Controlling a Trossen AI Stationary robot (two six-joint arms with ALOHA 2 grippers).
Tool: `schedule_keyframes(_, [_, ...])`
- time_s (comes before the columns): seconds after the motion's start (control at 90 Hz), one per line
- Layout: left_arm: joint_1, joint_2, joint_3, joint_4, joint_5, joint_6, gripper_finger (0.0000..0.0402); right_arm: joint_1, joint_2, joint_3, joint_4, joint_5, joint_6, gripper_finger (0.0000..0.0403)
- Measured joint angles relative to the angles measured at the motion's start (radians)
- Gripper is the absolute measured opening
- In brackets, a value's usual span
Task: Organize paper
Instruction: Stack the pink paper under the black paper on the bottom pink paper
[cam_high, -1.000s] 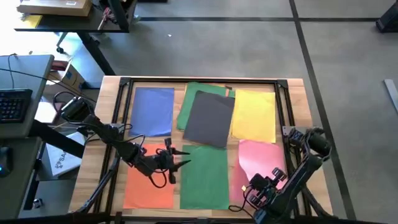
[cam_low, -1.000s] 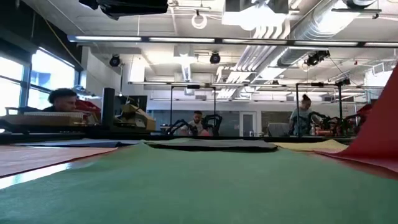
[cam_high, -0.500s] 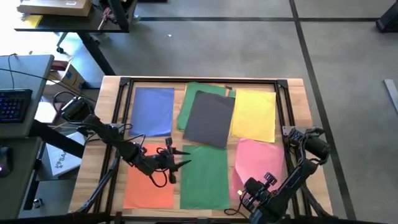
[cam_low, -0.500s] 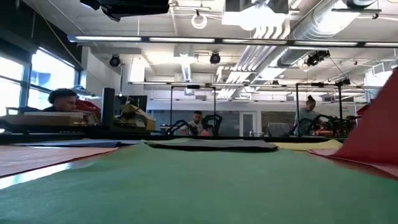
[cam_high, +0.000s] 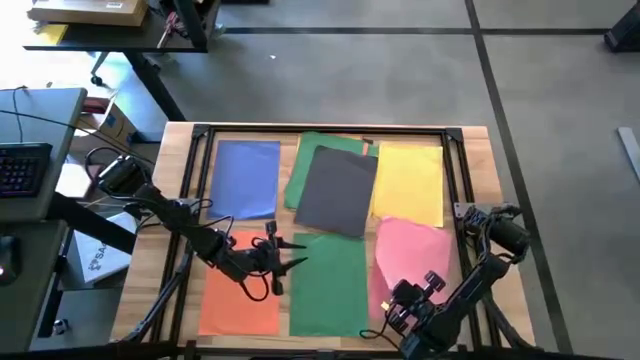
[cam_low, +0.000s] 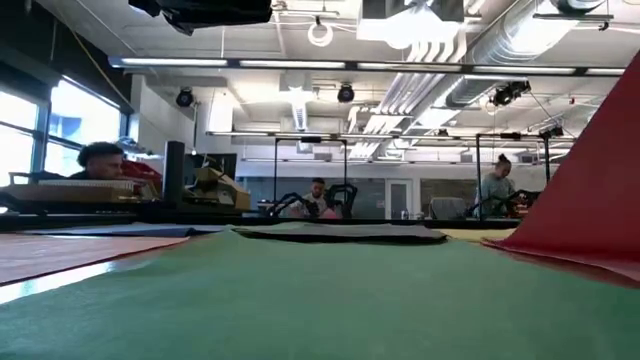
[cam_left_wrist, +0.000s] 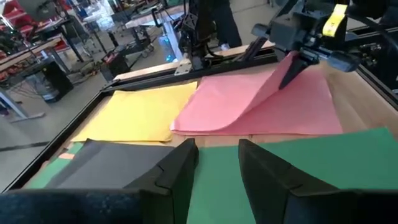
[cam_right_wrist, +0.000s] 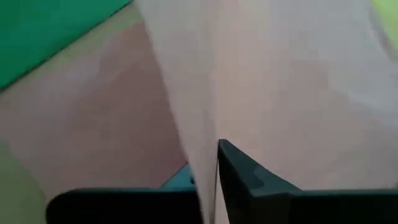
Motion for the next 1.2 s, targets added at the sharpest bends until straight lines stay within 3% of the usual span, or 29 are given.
schedule_keyframes(0.233, [0.000,0.000,0.000,-0.001,0.000,0.004,0.0111,0.000,0.000,-0.067,0.140,-0.052,-0.044,0.0000])
schedule_keyframes(0.6, [0.000,0.000,0.000,-0.001,0.000,0.005,0.0111,0.048,0.000,-0.074,0.182,-0.105,-0.051,0.0000])
schedule_keyframes(1.0, [0.000,0.000,0.000,-0.001,-0.001,0.006,0.0111,0.046,0.000,-0.071,0.176,-0.113,-0.082,0.0000])
schedule_keyframes(1.2, [0.000,0.000,0.000,-0.001,-0.001,0.006,0.0111,0.047,0.002,-0.003,0.060,-0.132,-0.082,0.0000])
